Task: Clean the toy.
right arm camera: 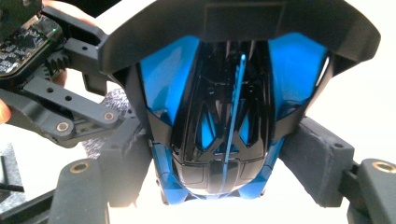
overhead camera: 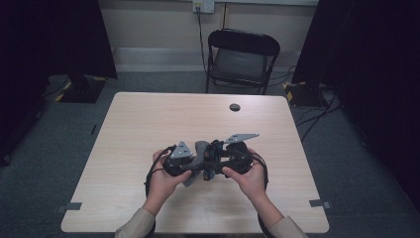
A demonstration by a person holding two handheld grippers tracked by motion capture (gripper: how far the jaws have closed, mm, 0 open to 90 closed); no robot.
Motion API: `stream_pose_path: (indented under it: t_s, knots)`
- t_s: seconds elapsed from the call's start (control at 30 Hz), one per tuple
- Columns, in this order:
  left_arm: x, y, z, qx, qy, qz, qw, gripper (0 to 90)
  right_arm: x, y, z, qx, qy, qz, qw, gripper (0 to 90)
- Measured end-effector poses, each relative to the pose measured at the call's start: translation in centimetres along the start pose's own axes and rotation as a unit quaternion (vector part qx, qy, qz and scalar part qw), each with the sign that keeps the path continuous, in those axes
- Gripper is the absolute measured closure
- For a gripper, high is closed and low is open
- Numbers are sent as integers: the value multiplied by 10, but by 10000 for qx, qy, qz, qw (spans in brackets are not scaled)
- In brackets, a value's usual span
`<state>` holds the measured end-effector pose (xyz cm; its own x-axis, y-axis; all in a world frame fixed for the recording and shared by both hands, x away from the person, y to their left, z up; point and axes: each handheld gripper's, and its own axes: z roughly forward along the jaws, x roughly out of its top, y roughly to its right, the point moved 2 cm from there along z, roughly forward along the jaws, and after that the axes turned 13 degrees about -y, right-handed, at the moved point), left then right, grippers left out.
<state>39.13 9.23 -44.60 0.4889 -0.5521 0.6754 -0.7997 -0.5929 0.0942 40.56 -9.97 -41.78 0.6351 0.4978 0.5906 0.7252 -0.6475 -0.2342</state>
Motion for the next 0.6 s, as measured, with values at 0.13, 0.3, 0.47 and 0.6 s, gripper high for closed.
stream_pose_path:
  t_s: [0.13, 0.3, 0.47, 0.6]
  knots:
    - [-1, 1, 0, -24, -35, 84, 10000, 706, 3, 1, -3, -52, 32, -4, 10000, 275]
    - [-4, 1, -1, -98, -85, 141, 9998, 705, 5, 3, -6, -134, 52, 6, 9999, 275]
    - [-7, 3, 0, -118, -229, 179, 9995, 704, 4, 6, -7, -137, 82, 96, 9998, 275]
    - [-12, 3, 3, -144, -382, 223, 9989, 702, 3, 7, -7, -144, 83, 133, 9998, 275]
